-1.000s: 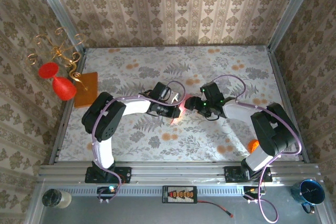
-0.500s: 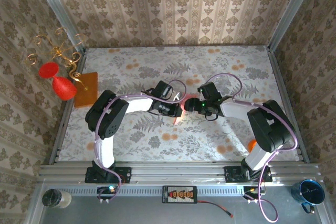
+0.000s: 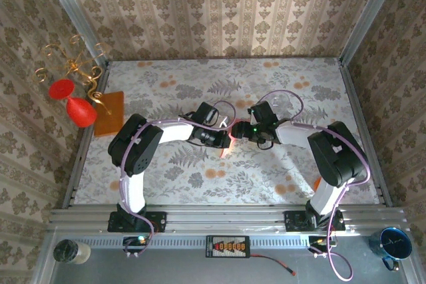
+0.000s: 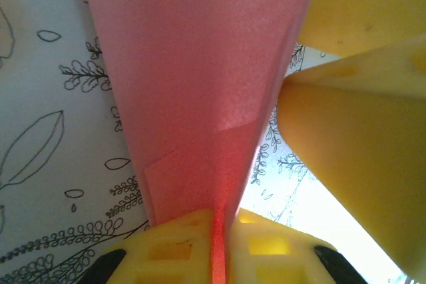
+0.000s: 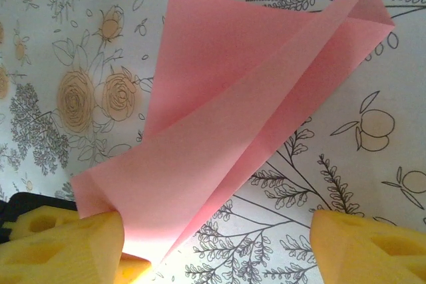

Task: Fold a paper plane with a square sheet of paper (pick it up from the middle)

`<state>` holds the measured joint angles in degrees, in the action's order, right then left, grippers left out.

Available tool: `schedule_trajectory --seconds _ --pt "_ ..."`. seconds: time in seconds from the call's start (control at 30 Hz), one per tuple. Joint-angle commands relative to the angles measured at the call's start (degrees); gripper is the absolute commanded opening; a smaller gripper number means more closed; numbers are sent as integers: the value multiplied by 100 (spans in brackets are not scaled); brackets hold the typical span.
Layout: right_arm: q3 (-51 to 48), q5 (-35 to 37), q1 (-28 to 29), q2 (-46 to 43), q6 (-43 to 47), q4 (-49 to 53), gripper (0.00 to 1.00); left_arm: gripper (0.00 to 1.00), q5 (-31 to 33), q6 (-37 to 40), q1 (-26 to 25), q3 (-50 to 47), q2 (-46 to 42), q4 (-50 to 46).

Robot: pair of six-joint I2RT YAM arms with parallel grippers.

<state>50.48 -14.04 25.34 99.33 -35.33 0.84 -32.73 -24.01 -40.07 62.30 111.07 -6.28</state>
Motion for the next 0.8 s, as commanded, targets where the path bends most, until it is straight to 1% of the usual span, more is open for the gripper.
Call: schedule_trajectory --seconds 0.0,0.3,0.57,0.77 --pt "184 134 8 294 -75 194 75 13 -71 -64 37 16 95 -138" --pt "416 555 15 652 -204 812 72 15 -189 -214 38 -126 -85 109" --pt "601 631 50 910 -238 1020 69 18 -129 -311 35 -276 -311 227" --pt "652 624 67 974 -259 1058 69 24 25 -370 17 -463 -525 316"
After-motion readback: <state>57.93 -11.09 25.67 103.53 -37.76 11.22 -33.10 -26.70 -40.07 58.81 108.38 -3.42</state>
